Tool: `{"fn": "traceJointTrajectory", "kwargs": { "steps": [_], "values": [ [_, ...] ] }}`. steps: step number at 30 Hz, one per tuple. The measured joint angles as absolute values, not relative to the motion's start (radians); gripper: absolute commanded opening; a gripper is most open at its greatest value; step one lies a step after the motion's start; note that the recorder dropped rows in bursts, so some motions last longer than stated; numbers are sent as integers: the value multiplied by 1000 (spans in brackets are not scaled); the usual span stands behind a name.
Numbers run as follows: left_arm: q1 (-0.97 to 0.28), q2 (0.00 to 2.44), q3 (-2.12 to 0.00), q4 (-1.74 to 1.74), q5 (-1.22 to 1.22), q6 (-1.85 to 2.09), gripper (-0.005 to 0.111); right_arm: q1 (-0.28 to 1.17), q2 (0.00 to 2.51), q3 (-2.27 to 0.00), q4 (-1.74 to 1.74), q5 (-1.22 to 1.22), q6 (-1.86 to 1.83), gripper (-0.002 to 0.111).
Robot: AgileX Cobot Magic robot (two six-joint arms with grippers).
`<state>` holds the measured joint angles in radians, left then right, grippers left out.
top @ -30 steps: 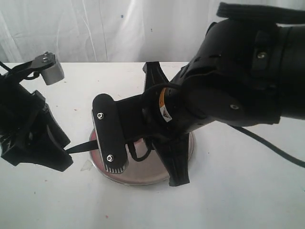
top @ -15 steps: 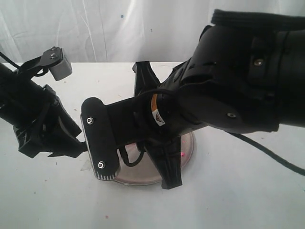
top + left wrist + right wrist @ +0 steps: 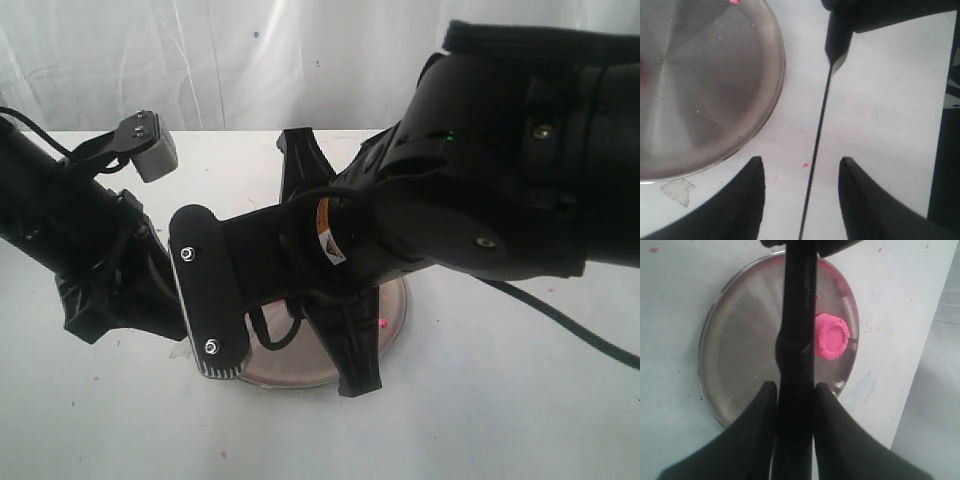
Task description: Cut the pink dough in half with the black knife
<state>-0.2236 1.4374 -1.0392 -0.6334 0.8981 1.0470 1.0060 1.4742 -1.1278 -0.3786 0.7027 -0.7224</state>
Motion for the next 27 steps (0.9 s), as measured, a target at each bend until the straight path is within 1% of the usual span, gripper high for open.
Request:
{"fn": "traceJointTrajectory", "kwargs": {
  "steps": [9, 20, 22, 25, 27],
  "values": [
    [-228, 1470, -1039, -633, 847, 1054, 1, 1006, 1474, -1128, -389, 699, -722, 0],
    [-234, 1470, -1039, -633, 857, 1073, 0, 1006, 1474, -1128, -402, 701, -725, 1],
    [-234, 1470, -1039, -633, 858, 1073, 0, 1006, 1474, -1128, -401, 703, -725, 6],
    [-234, 1470, -1039, -633, 860, 1071, 0, 1006, 1474, -1128, -399, 705, -725, 19],
    [-234, 1470, -1039, -633, 860, 1069, 0, 1006, 1474, -1128, -399, 705, -715, 25]
  ]
}}
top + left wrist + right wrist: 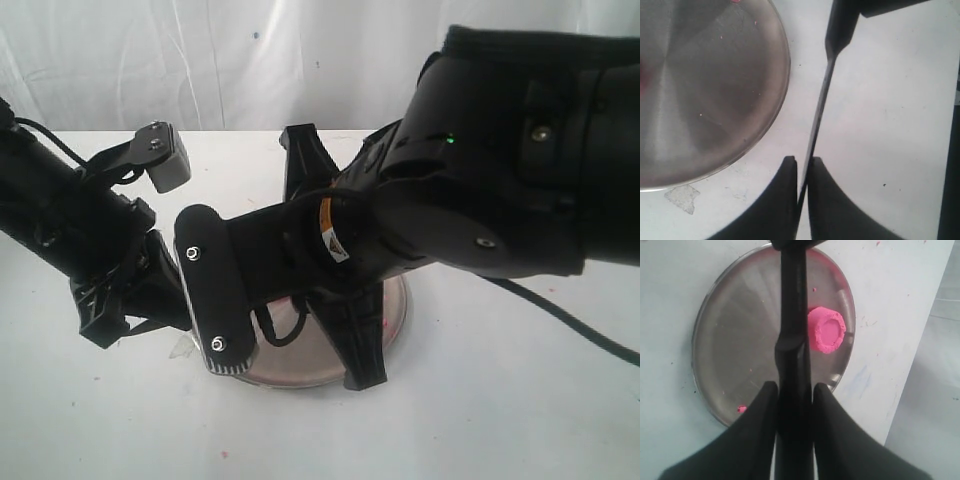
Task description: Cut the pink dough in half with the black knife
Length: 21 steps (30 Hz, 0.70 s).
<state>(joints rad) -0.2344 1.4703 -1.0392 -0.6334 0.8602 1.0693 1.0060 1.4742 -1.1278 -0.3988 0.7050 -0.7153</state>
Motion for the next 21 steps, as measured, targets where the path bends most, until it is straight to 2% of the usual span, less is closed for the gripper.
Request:
{"fn": "traceJointTrajectory", "kwargs": {
  "steps": [3, 16, 21],
  "values": [
    [-234, 1470, -1039, -631, 857, 1056, 0, 1006, 1474, -1128, -394, 705, -659, 30],
    [-232, 1470, -1041, -616, 805, 1028, 0, 1004, 1470, -1128, -379, 727, -498, 30],
    [-232, 1470, -1041, -608, 805, 1027, 0, 936, 1470, -1128, -351, 727, -439, 30]
  ]
}}
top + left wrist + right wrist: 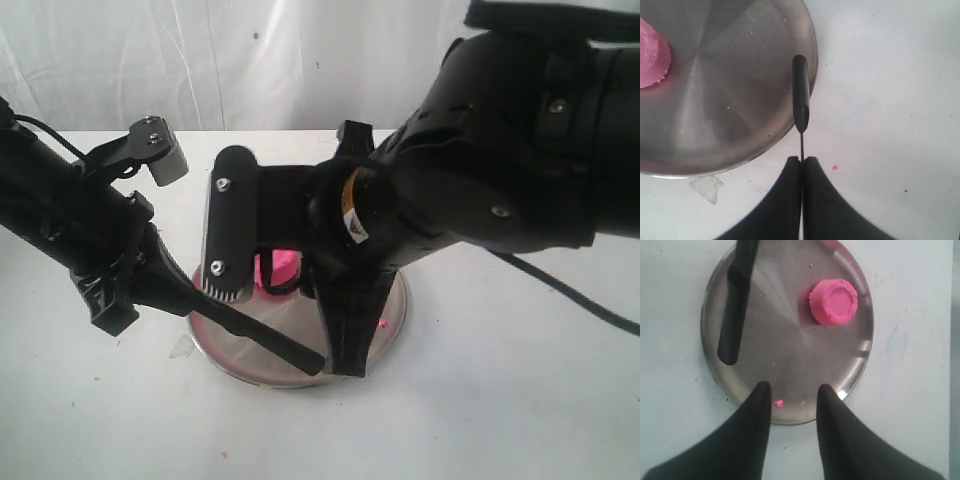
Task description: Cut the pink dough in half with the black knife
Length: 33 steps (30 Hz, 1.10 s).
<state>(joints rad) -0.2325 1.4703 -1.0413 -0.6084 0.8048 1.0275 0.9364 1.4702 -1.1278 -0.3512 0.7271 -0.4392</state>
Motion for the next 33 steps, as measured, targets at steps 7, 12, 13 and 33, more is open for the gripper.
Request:
{"fn": "traceJointTrajectory", "kwargs": {
  "steps": [7, 12, 13, 33],
  "values": [
    [-232, 1470, -1041, -606, 805, 1027, 0, 750, 1479, -1128, 81, 725, -706, 30],
    [-232, 1470, -1041, -606, 805, 1027, 0, 624, 1530, -1128, 437, 780, -1008, 30],
    [-232, 1470, -1041, -606, 805, 1027, 0, 611, 1541, -1128, 466, 784, -1039, 30],
    [-232, 1470, -1041, -606, 791, 1027, 0, 584, 1749, -1128, 713, 778, -1340, 46]
  ]
}}
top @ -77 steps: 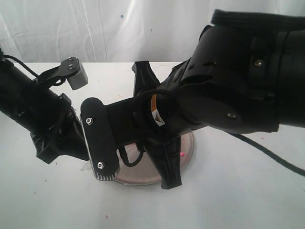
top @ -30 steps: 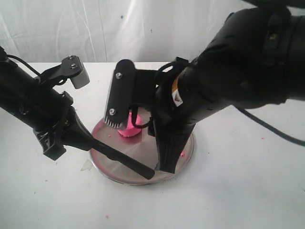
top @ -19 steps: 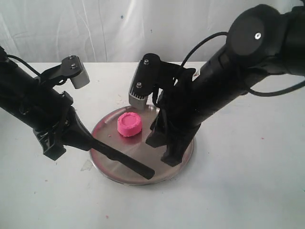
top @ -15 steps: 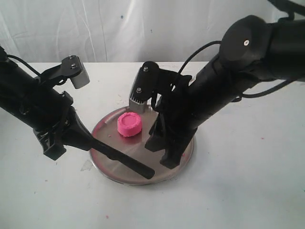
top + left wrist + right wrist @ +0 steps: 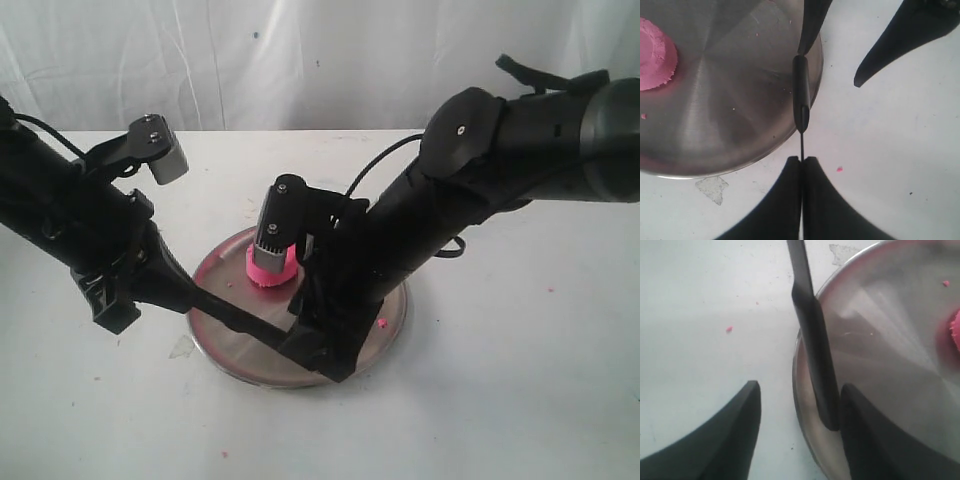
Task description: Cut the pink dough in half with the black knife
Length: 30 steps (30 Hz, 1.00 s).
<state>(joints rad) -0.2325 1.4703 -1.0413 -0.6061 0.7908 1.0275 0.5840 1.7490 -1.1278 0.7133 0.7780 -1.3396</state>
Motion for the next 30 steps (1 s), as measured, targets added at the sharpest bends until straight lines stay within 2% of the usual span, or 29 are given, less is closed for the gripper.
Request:
{"fn": "traceJointTrajectory", "kwargs": {
  "steps": [30],
  "values": [
    [-232, 1470, -1041, -602, 783, 1027, 0, 584, 1849, -1128, 865, 714, -1509, 46]
  ]
}}
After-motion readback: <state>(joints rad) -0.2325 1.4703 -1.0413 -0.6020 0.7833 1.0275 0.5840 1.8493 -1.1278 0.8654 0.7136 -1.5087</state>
